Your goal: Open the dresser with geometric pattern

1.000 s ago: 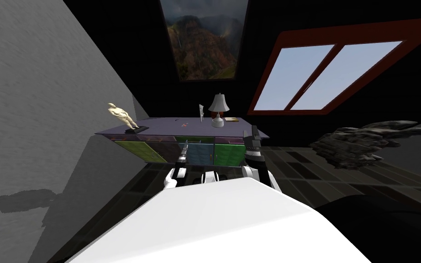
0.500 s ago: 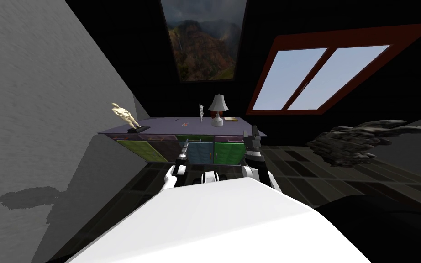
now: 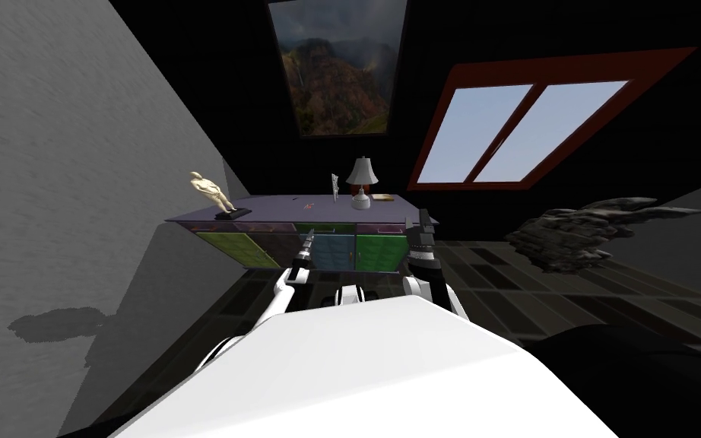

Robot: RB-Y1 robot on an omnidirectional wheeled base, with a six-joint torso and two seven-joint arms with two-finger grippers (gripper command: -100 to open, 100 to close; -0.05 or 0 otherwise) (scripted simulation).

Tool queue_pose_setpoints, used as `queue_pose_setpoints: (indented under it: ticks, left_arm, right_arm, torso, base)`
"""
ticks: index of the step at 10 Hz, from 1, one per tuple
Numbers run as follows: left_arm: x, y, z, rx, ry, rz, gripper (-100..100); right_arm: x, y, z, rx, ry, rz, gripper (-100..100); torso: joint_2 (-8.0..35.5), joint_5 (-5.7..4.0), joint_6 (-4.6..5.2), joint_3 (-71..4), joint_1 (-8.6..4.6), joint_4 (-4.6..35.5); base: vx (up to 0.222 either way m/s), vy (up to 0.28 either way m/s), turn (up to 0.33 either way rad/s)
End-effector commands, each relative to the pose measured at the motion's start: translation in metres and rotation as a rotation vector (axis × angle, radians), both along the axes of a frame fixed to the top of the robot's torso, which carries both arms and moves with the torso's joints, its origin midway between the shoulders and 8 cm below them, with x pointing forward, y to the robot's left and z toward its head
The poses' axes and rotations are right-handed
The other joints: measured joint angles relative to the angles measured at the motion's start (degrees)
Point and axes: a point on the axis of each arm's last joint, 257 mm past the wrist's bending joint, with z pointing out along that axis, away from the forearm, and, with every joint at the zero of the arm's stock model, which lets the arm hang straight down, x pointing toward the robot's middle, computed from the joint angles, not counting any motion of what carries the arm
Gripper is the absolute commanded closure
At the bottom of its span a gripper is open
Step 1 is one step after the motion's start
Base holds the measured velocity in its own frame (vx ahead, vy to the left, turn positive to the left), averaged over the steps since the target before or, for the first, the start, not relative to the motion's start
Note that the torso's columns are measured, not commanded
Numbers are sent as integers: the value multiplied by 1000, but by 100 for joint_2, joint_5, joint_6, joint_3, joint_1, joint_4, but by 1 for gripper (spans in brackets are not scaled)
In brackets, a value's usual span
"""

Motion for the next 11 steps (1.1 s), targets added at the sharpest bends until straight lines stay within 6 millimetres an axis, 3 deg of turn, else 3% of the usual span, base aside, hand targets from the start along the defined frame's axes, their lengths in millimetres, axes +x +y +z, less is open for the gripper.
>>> queue_pose_setpoints:
  ticks: [1,8,9,10,11]
  left_arm:
    - [12,1,0,3,30,2,-100]
    - [35,7,5,10,78,11,-100]
    - [44,9,14,10,81,16,-100]
    - [40,9,12,11,78,13,-100]
    - [41,9,12,10,79,14,100]
  right_arm:
    - [0,0,0,0,0,0,0]
    - [0,0,0,0,0,0,0]
    - [0,0,0,0,0,0,0]
    - [0,0,0,0,0,0,0]
    - [0,0,0,0,0,0,0]
  torso:
    - [1,1,-1,1,2,0]
    - [-3,0,0,-1,-3,-1]
    - [-10,0,-1,-5,-3,-2]
    - [-27,-2,1,-15,-7,-6]
    - [-15,0,-1,-10,-4,-6]
  base:
    - [-62,14,-13]
    - [-47,4,-12]
    - [44,-8,-28]
    - [30,-4,-8]
    - [0,0,0]
